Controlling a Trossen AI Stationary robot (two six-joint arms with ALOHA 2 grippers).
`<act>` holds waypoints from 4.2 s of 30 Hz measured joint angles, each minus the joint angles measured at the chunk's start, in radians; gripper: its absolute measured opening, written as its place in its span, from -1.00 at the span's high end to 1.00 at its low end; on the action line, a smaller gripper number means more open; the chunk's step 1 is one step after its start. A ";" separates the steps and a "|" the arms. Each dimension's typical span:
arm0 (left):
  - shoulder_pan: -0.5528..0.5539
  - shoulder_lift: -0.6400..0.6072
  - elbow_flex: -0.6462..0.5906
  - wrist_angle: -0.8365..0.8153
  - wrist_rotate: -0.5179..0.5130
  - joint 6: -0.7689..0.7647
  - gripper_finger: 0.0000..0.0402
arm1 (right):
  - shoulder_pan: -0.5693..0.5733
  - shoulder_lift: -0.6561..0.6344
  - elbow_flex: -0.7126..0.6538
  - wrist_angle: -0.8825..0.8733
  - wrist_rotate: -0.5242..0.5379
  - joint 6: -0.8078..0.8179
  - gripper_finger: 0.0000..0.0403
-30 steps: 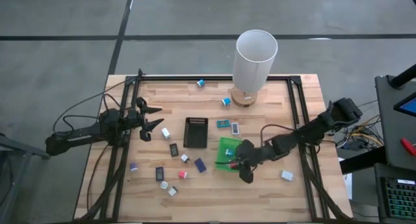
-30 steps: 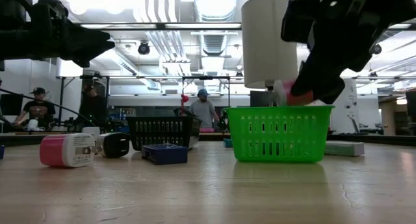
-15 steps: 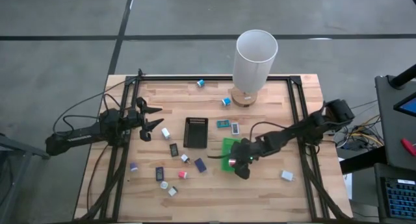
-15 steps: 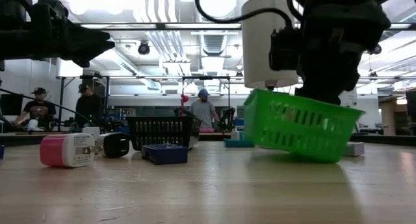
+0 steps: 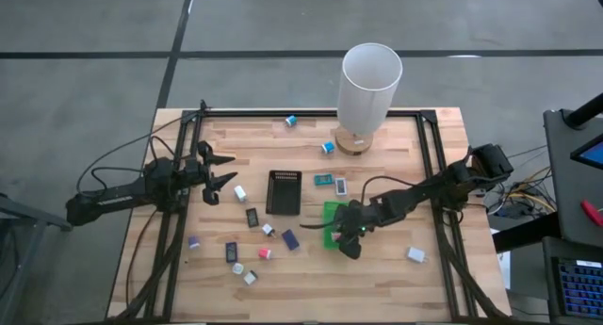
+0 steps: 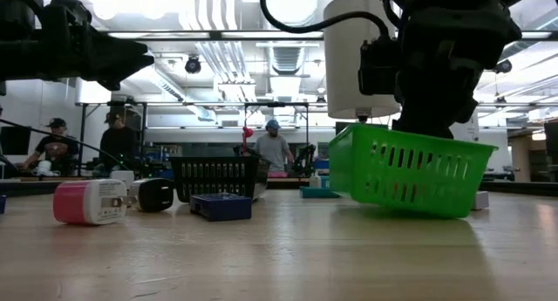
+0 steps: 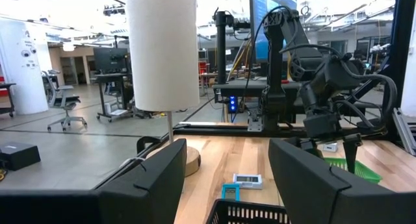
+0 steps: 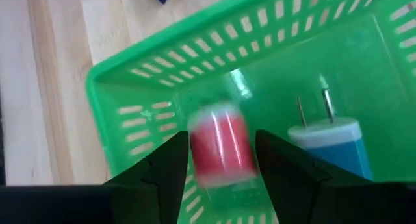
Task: Pick & Place Office items
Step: Put the top pink charger adapter into the green bin, then put the right white charger adapter into the green bin
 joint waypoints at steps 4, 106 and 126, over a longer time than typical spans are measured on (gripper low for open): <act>0.000 0.000 0.000 0.000 0.000 0.000 -0.12 | -0.001 -0.001 0.004 0.000 0.003 -0.003 0.08; 0.000 0.000 0.000 0.000 0.000 0.000 -0.12 | 0.692 -0.296 0.067 -0.954 0.072 1.122 0.04; 0.000 0.000 0.000 0.000 0.000 0.000 -0.12 | 0.692 -0.129 0.067 -0.916 0.052 0.887 -0.28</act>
